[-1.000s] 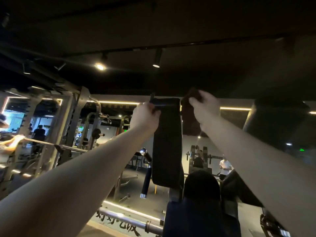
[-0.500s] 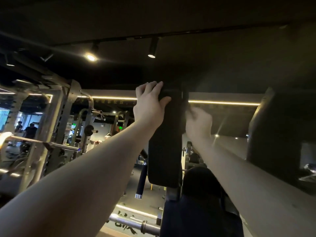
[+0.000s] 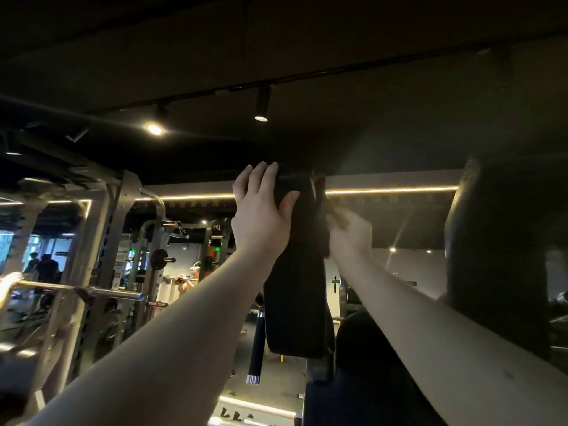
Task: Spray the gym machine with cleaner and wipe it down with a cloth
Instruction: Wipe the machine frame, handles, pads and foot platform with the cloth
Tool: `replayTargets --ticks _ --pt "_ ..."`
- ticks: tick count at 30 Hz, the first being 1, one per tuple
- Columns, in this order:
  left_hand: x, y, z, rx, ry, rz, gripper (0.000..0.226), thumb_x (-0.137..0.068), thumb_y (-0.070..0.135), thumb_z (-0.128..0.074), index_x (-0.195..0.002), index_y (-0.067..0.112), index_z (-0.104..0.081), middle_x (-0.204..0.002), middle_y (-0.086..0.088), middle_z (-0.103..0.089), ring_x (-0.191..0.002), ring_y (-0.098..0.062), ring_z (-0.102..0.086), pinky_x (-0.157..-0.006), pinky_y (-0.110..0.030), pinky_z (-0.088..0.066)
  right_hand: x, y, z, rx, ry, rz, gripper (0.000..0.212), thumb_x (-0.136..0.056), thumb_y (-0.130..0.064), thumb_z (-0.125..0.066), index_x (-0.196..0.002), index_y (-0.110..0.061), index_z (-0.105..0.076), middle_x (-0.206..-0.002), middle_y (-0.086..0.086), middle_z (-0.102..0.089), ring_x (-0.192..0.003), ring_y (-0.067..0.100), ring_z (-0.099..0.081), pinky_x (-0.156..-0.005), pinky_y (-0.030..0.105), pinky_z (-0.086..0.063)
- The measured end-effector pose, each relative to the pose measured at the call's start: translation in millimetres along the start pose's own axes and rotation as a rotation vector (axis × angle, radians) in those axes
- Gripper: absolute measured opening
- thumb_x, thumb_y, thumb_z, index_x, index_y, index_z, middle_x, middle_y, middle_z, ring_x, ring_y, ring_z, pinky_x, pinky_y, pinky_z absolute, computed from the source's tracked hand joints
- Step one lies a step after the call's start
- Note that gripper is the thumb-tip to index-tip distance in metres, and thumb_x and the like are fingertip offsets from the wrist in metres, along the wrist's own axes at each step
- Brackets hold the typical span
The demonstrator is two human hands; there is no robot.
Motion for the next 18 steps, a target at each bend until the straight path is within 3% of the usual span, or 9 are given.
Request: replayTargets --ticks 2,6,8,10,12,15,18 --pt "1 0 -1 0.002 -0.003 -0.002 0.068 -0.099 0.053 -0.058 -0.159 0.035 -0.03 -0.165 0.015 -0.025 -0.155 -0.01 -0.004 -0.104 -0.055 -0.049 13 39 -1 0.033 -0.025 -0.045 0.026 -0.102 -0.012 -0.06 -0.127 -0.018 -0.067 -0.101 -0.017 -0.06 -0.107 0.007 -0.06 -0.077 0.012 -0.04" --pt "2 2 -4 -0.079 -0.012 0.001 0.089 -0.088 0.059 -0.071 -0.16 0.033 -0.026 -0.166 0.014 -0.022 -0.156 -0.012 -0.002 -0.104 -0.053 -0.049 28 80 2 0.232 -0.188 -0.152 0.02 -0.104 -0.013 -0.057 -0.11 -0.024 -0.072 -0.099 -0.01 -0.065 -0.107 0.015 -0.065 -0.07 0.017 -0.04" --pt "2 4 -5 -0.1 -0.005 0.012 0.09 -0.088 0.056 -0.073 -0.16 0.031 -0.025 -0.166 0.012 -0.022 -0.156 -0.013 -0.002 -0.104 -0.053 -0.051 19 63 6 0.222 -0.161 -0.167 0.023 -0.103 -0.013 -0.058 -0.121 -0.023 -0.07 -0.106 -0.011 -0.063 -0.11 0.014 -0.062 -0.079 0.022 -0.043" --pt "2 4 -6 -0.115 0.002 0.011 0.089 -0.089 0.055 -0.073 -0.16 0.03 -0.025 -0.166 0.011 -0.022 -0.156 -0.013 -0.002 -0.104 -0.053 -0.051 3 24 3 0.137 -0.115 -0.07 0.034 -0.105 -0.013 -0.055 -0.135 -0.024 -0.063 -0.119 -0.013 -0.059 -0.115 0.009 -0.055 -0.09 0.023 -0.044" --pt "3 4 -6 -0.126 0.01 0.009 0.089 -0.089 0.055 -0.073 -0.16 0.03 -0.026 -0.166 0.01 -0.023 -0.156 -0.014 -0.003 -0.104 -0.053 -0.051 -4 -1 -8 0.023 -0.165 -0.03 0.037 -0.108 -0.016 -0.05 -0.142 -0.027 -0.058 -0.12 -0.017 -0.052 -0.113 0.003 -0.049 -0.095 0.022 -0.04" --pt "2 3 -8 -0.107 0.013 0.016 0.088 -0.088 0.052 -0.074 -0.16 0.029 -0.027 -0.166 0.009 -0.024 -0.156 -0.015 -0.004 -0.104 -0.054 -0.051 8 22 -15 0.031 -0.191 -0.046 0.038 -0.109 -0.018 -0.048 -0.145 -0.027 -0.056 -0.122 -0.016 -0.051 -0.114 0.001 -0.046 -0.094 0.021 -0.037" --pt "2 3 -9 -0.101 0.028 0.015 0.087 -0.089 0.05 -0.075 -0.159 0.028 -0.029 -0.165 0.008 -0.026 -0.156 -0.015 -0.006 -0.103 -0.053 -0.05 31 67 -10 0.1 -0.102 -0.015 0.036 -0.106 -0.014 -0.052 -0.141 -0.022 -0.06 -0.122 -0.008 -0.065 -0.116 0.007 -0.059 -0.092 0.018 -0.042"
Point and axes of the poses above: each hand's wrist, its own x-axis away from the middle knuckle, its own z-axis out of the back of the hand, y = z × x, the point moved 9 cm from there along -x, towards the middle knuckle
